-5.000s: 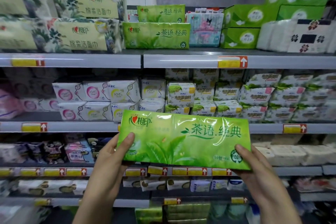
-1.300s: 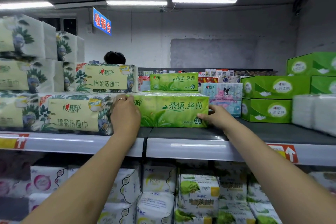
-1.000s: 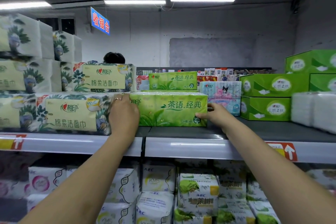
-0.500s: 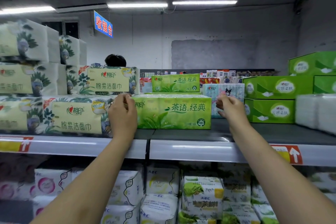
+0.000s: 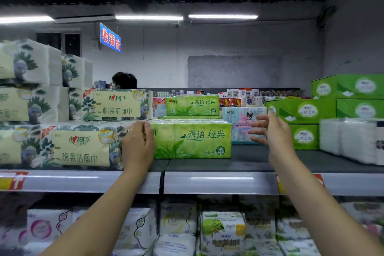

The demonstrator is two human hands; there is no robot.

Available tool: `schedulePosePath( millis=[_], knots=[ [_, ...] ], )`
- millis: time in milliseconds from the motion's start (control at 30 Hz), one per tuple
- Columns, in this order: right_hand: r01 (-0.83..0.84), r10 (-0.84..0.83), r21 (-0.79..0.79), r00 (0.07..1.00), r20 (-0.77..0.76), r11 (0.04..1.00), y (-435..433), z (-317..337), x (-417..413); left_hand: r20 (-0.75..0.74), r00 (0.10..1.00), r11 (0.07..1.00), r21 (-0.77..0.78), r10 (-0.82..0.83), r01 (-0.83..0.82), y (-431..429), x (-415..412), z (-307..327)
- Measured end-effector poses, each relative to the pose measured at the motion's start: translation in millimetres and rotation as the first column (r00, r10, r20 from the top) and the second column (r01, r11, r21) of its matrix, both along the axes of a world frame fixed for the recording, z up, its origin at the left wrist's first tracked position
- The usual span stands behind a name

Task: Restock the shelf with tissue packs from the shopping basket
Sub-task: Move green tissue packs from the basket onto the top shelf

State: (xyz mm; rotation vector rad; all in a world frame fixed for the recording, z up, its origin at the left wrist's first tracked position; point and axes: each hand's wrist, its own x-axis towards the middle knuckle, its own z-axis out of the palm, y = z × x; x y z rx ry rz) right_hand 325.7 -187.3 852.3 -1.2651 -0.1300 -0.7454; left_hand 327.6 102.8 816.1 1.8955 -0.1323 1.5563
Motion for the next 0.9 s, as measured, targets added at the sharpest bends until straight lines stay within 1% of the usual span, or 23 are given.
schedulePosePath(
  millis=[133, 233, 333, 367, 467, 567, 633, 733, 800, 833, 900],
  knots=[
    [-0.041, 0.039, -0.023, 0.995, -0.092, 0.999, -12, -12, -29, -0.064, 0.997, 0.994, 0.102, -0.031, 0.037, 2, 0, 4],
    [-0.059, 0.054, -0.031, 0.990, -0.130, 0.998, -19, -23, -49, -0.102, 0.991, 0.990, 0.109, -0.082, 0.093, 7, -9, 4],
    [-0.045, 0.032, -0.074, 0.986, -0.164, 0.996, -24, -32, -68, -0.118, 0.987, 0.981, 0.142, -0.113, 0.129, 0, -40, -6],
    [-0.053, 0.040, -0.074, 0.985, -0.167, 0.996, -24, -35, -75, -0.130, 0.984, 0.981, 0.131, -0.126, 0.143, -2, -52, -11],
    [-0.103, 0.095, -0.052, 0.985, -0.143, 0.993, -23, -47, -95, -0.211, 0.952, 0.975, -0.025, -0.220, 0.220, -4, -78, -31],
    [-0.122, 0.114, -0.045, 0.983, -0.144, 0.992, -22, -62, -114, -0.292, 0.897, 0.941, -0.174, -0.332, 0.291, -5, -101, -51],
    [-0.126, 0.117, -0.048, 0.979, -0.168, 0.991, -20, -75, -124, -0.349, 0.860, 0.926, -0.211, -0.371, 0.314, -8, -118, -61],
    [-0.134, 0.123, -0.035, 0.967, -0.222, 0.990, -18, -94, -138, -0.411, 0.819, 0.915, -0.213, -0.401, 0.342, -13, -139, -70],
    [-0.121, 0.113, -0.016, 0.960, -0.256, 0.993, -16, -104, -149, -0.423, 0.793, 0.898, -0.241, -0.439, 0.369, -13, -150, -73],
    [-0.111, 0.107, 0.001, 0.957, -0.270, 0.994, -14, -109, -155, -0.412, 0.776, 0.876, -0.290, -0.479, 0.386, -13, -155, -75],
    [-0.098, 0.108, 0.047, 0.947, -0.303, 0.994, -10, -123, -165, -0.346, 0.730, 0.782, -0.470, -0.589, 0.408, -15, -167, -83]
  ],
)
